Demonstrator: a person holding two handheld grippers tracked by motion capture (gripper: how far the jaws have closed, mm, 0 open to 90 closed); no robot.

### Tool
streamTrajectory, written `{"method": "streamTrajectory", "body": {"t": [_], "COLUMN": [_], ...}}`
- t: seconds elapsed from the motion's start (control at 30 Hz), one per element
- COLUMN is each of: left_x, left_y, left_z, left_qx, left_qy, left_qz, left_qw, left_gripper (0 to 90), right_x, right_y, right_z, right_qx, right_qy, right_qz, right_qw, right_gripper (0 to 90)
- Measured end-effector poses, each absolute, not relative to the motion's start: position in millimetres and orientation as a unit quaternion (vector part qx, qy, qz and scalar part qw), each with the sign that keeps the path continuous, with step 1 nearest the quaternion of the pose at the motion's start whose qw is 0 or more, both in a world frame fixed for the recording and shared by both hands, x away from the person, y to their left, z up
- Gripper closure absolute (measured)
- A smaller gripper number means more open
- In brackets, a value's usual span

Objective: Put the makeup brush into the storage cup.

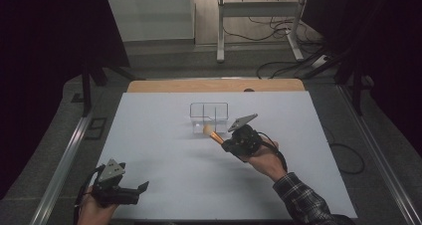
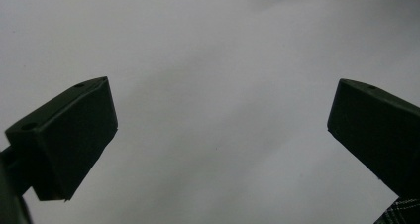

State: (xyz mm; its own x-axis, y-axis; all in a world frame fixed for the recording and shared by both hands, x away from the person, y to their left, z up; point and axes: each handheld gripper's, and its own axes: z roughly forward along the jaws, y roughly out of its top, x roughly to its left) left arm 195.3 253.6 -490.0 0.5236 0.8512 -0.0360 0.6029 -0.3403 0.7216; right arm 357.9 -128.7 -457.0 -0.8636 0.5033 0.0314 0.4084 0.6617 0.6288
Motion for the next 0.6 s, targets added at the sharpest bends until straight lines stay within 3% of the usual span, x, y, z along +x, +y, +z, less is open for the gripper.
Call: {"method": "streamTrajectory", "body": {"t": [0.6], "left_x": [195.6], "left_y": [253.9], "left_z": [-490.2], "left_qx": [0.798], "left_qy": [0.455], "left_qz": [0.176], "left_qw": [0.352], "left_gripper": [0.0], "right_x": [363.3], "right_y": [-143.7], "right_z": [-444.6], "right_qx": [0.277], "right_qy": [0.884], "right_qz": [0.366], "right_qw": [0.086], "right_gripper": [74.4]}}
